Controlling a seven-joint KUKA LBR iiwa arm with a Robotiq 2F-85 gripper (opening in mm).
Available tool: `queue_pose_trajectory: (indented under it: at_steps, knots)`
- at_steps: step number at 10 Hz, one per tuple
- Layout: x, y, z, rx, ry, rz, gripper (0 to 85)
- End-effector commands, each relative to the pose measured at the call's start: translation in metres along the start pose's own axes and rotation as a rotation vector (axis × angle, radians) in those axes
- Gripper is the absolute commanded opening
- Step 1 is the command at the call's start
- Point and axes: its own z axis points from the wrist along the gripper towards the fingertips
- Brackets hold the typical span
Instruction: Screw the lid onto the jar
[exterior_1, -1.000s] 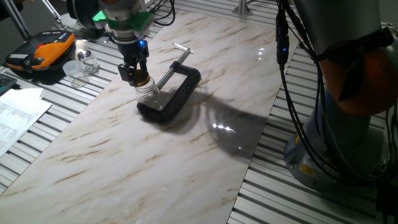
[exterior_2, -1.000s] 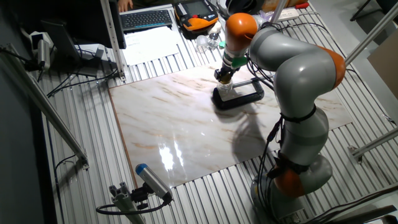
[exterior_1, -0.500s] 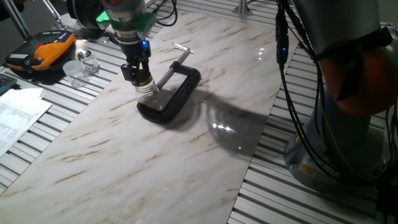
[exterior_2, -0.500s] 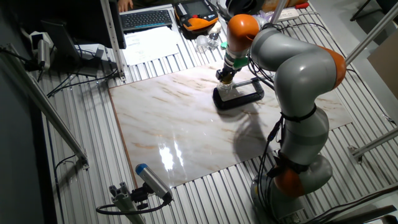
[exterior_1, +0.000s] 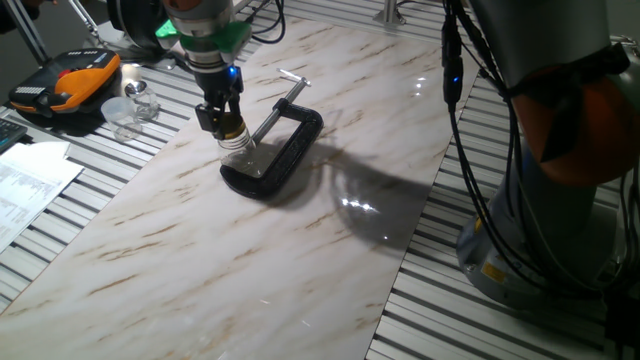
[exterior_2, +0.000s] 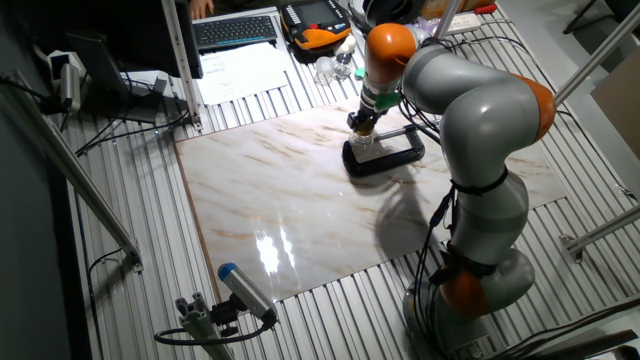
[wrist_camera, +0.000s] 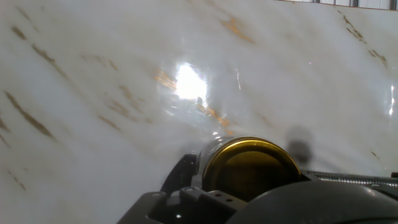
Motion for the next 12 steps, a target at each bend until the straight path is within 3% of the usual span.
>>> queue_pose_trajectory:
  at_steps: [1, 12]
  knots:
    - [0.0, -0.0009, 0.0007, -0.01, -0.002, 0.005, 0.0]
    - [-0.0022, 0.0019, 0.0065, -0.007, -0.003, 0.006, 0.0]
